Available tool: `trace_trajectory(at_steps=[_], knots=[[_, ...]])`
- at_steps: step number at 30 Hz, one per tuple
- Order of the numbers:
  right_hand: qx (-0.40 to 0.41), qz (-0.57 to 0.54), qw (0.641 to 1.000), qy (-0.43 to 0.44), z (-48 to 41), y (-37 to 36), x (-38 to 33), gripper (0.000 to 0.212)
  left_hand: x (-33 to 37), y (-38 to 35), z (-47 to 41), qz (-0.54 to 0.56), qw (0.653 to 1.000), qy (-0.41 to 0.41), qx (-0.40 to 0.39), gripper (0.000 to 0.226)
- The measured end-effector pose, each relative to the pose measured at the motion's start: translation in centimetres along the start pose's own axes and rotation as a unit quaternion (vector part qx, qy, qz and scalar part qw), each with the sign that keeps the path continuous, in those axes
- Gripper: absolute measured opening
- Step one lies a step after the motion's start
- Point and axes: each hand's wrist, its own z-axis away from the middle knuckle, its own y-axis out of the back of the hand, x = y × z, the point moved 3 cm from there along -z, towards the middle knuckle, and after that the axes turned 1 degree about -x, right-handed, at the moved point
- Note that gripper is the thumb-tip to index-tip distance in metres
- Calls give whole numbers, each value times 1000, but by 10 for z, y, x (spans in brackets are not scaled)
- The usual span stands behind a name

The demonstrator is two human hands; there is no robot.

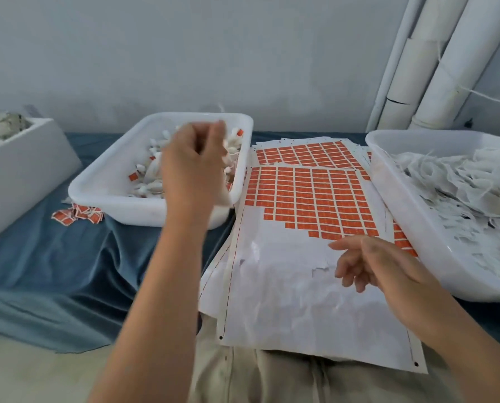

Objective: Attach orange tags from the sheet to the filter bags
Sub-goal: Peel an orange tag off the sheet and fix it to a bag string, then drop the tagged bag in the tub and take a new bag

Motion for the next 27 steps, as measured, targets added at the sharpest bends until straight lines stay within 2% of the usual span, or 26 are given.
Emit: trace_trajectory(at_steps=[2,4,5,8,9,11,13,15,18,21,24,27], knots=[[-3,9,1000,2,0,2,-1,66,-11,9,-37,-40,999,1,16,30],[-7,29,1000,4,0,3,-2,65,-30,4,-65,-116,992,20,-50,36],[-8,41,999,4,1,4,-3,65,-42,-3,-74,-176,978,29,-112,37],[-12,97,995,2,4,10,-6,54,-79,-28,-78,-319,900,61,-290,41],[-15,123,992,-1,6,13,-7,46,-87,-33,-76,-339,881,69,-324,38],[-15,174,985,-6,9,20,-9,34,-94,-37,-71,-344,863,68,-363,20],[-8,220,975,3,11,26,-12,27,-90,-36,-70,-329,865,55,-375,9],[15,252,967,20,11,32,-16,18,-84,-31,-70,-336,871,46,-355,22],[79,277,956,45,9,45,-26,16,-60,-20,-61,-303,916,-7,-263,27],[123,274,954,27,4,65,-40,19,-27,-7,-34,-181,963,-33,-195,16],[154,384,910,7,-8,104,-56,22,-2,-5,0,-106,970,-49,-214,19],[75,492,865,-65,-37,144,-58,22,17,-14,34,-60,954,-60,-287,24]])
